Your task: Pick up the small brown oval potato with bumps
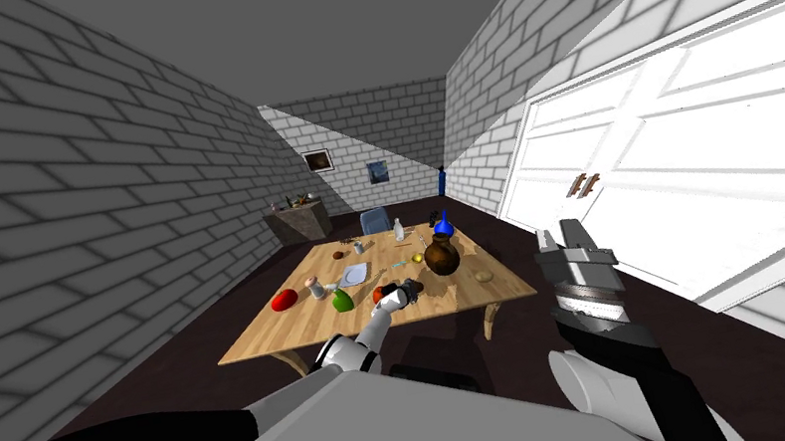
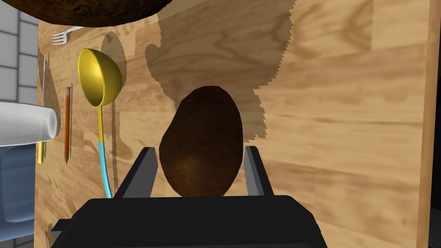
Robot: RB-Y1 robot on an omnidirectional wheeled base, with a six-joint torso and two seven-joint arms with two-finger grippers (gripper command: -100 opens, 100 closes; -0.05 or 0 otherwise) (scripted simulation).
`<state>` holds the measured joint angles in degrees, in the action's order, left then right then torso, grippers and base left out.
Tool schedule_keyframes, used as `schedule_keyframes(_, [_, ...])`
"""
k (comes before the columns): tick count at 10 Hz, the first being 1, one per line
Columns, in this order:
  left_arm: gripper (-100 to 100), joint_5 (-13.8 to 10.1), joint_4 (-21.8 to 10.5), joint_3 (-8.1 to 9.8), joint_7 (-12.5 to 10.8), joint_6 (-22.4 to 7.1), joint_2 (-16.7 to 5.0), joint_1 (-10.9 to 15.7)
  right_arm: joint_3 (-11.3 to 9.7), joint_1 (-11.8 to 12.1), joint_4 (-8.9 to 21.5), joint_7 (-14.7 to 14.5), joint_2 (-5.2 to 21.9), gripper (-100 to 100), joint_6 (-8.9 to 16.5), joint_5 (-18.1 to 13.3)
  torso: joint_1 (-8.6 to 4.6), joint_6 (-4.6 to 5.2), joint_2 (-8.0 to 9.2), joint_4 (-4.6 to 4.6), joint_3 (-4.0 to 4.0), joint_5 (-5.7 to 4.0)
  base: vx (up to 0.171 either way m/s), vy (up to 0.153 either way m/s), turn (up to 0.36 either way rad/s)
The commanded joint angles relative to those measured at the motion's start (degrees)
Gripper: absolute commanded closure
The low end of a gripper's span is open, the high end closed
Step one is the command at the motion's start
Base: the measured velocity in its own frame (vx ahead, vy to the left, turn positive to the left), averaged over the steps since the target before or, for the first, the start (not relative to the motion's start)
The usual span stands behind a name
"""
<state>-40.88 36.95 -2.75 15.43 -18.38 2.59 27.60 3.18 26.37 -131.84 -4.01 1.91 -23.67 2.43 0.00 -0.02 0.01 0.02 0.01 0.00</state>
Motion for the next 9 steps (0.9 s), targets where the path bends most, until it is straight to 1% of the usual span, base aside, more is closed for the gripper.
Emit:
schedule_keyframes(1, [100,1.32,-0.33,-1.00,-2.50,0.43,-0.32,0.50,0.00,0.00,0.00,0.00,0.00,0,0.00,0.00,0.00,0.00,0.00,0.00,0.00,0.00,-0.018,0.020,-0.089])
schedule_keyframes(2, [100,2.66,-0.76,-2.18,-4.03,0.90,-0.74,1.06,0.00,-0.01,0.00,0.00,0.00,0,0.00,0.00,0.04,0.05,0.06,0.01,0.03,0.00,-0.041,0.048,-0.130])
schedule_keyframes(3, [100,2.66,-0.76,-2.18,-5.60,0.90,-0.74,1.06,0.00,-0.01,0.00,0.00,0.00,0,0.00,0.00,0.12,0.05,0.14,0.03,0.08,0.00,-0.045,0.051,-0.045])
schedule_keyframes(4, [100,3.99,-1.18,-3.36,-7.16,1.38,-1.16,1.62,0.00,0.00,0.00,0.00,0.00,0,0.00,0.00,0.16,0.00,0.18,0.03,0.10,0.01,-0.042,0.036,-0.067])
schedule_keyframes(5, [100,3.99,-1.18,-3.36,-8.65,1.38,-1.16,1.62,0.00,-0.01,0.00,0.00,0.00,0,0.00,0.00,0.13,0.03,0.18,0.04,0.11,0.00,-0.029,0.027,-0.040])
schedule_keyframes(6, [100,5.32,-1.61,-4.55,-10.17,1.86,-1.57,2.19,0.00,0.00,0.00,0.00,0.00,0,0.00,0.00,0.09,0.01,0.15,0.04,0.09,0.00,-0.029,0.023,-0.074])
schedule_keyframes(7, [100,5.32,-1.61,-4.55,-11.82,1.86,-1.57,2.19,0.00,-0.01,0.00,0.00,0.00,0,0.00,0.00,0.06,0.05,0.14,0.04,0.09,-0.01,-0.026,0.023,-0.042])
schedule_keyframes(8, [100,6.66,-2.04,-5.73,-13.54,2.33,-1.99,2.75,0.00,0.00,0.00,0.00,0.00,0,0.00,0.00,0.06,0.02,0.13,0.04,0.08,-0.01,-0.030,0.032,-0.067])
schedule_keyframes(9, [100,6.66,-2.04,-5.73,-15.17,2.33,-1.99,2.75,0.00,0.00,0.00,0.00,0.00,0,0.00,0.00,0.09,0.03,0.14,0.04,0.09,-0.01,-0.028,0.029,-0.046])
